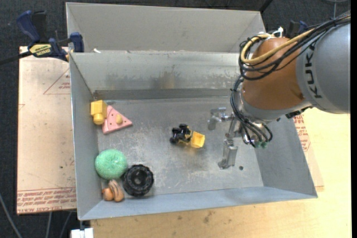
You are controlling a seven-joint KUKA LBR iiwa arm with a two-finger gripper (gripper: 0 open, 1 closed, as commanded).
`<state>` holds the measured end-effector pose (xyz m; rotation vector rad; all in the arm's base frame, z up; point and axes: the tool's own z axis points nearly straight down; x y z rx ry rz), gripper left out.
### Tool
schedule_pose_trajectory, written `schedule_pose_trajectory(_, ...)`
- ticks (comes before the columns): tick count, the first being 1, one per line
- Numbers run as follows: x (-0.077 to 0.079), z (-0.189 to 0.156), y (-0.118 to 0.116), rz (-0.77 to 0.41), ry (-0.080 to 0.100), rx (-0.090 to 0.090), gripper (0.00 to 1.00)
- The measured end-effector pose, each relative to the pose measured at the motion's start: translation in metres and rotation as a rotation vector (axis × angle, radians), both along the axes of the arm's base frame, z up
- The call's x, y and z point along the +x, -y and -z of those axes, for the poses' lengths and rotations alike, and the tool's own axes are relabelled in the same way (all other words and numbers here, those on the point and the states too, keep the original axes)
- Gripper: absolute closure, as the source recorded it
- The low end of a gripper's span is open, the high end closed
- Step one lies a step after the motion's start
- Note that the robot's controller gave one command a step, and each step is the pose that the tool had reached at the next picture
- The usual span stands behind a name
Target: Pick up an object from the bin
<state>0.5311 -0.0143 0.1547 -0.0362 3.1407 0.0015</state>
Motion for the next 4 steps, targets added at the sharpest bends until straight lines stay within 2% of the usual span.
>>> schedule_pose_trajectory(1,0.063,0.037,-0.008,-0.029,0.008,0.000,0.00)
schedule_pose_trajectory(2,0.066,0.076,-0.031,-0.009,0.006,0.000,0.00)
schedule_pose_trajectory(3,0.047,0.088,-0.042,-0.052,-0.002,0.001,0.00)
schedule_pose_trajectory(4,0.089,0.085,-0.052,-0.060,0.000,0.000,0.00)
